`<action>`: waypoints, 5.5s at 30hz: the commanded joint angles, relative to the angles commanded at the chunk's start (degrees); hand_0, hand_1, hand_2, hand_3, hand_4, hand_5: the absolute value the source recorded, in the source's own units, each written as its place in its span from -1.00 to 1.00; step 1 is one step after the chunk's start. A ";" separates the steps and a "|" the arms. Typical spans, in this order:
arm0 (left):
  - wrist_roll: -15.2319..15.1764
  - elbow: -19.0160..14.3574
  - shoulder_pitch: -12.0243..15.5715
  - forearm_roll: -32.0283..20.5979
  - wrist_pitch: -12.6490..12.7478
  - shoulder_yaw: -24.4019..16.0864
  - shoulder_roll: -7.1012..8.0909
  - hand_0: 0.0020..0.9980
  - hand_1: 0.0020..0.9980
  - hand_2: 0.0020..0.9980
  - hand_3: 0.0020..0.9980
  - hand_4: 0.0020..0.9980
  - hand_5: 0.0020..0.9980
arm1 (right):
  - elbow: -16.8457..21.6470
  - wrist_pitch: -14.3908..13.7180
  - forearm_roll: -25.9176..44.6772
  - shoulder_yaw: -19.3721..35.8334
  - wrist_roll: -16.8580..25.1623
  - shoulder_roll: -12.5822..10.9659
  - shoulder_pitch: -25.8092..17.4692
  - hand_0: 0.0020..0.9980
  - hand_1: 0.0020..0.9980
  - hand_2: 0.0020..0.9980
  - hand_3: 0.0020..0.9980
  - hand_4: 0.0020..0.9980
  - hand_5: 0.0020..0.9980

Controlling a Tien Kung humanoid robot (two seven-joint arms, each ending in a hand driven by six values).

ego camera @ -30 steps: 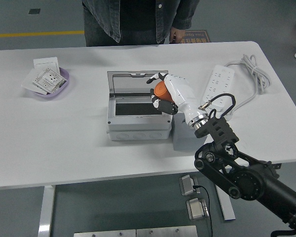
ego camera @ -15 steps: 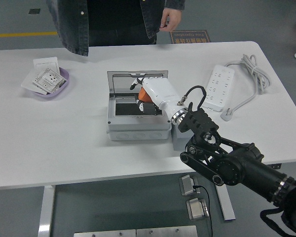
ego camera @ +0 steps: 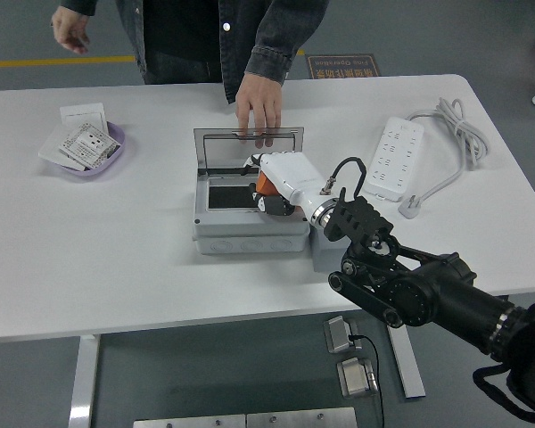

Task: Pick up the cylinder from the cube,place it in the box,flap close box

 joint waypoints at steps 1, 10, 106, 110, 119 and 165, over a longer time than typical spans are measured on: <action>0.01 0.00 -0.04 0.02 -0.01 0.00 -0.01 0.28 0.36 0.30 0.28 0.49 -0.02 | -0.04 -0.01 0.16 -0.04 0.05 0.09 0.09 -0.91 -0.74 -0.47 0.30 -0.76 -0.98; 0.04 0.00 -0.42 0.21 -0.11 0.06 -0.15 0.28 0.36 0.30 0.28 0.49 -0.02 | -0.42 -0.06 1.85 -0.74 0.83 1.17 0.66 -0.90 -0.73 -0.47 0.32 -0.71 -0.86; 0.50 0.00 -0.45 0.89 -0.17 -0.02 -0.66 0.27 0.36 0.30 0.27 0.46 -0.03 | 5.44 6.12 16.09 3.53 3.37 -6.27 4.30 0.39 0.07 0.25 0.50 0.71 0.12; 0.43 0.00 -0.50 0.75 -0.14 0.07 -0.71 0.27 0.36 0.30 0.27 0.46 -0.03 | 9.46 5.85 15.74 2.12 2.92 -7.96 3.18 0.39 0.07 0.25 0.50 0.71 0.12; 0.37 0.00 -0.44 0.75 -0.16 0.08 -0.90 0.27 0.36 0.30 0.27 0.46 -0.03 | 15.68 5.45 15.20 -0.16 2.15 -10.83 0.76 0.33 0.05 0.26 0.50 0.70 0.11; 0.37 0.00 0.35 0.25 0.00 -0.31 -0.32 0.27 0.36 0.29 0.27 0.46 -0.05 | 28.39 8.65 24.46 51.72 18.16 -8.89 -38.12 -0.22 -0.27 -0.23 -0.15 0.79 -0.08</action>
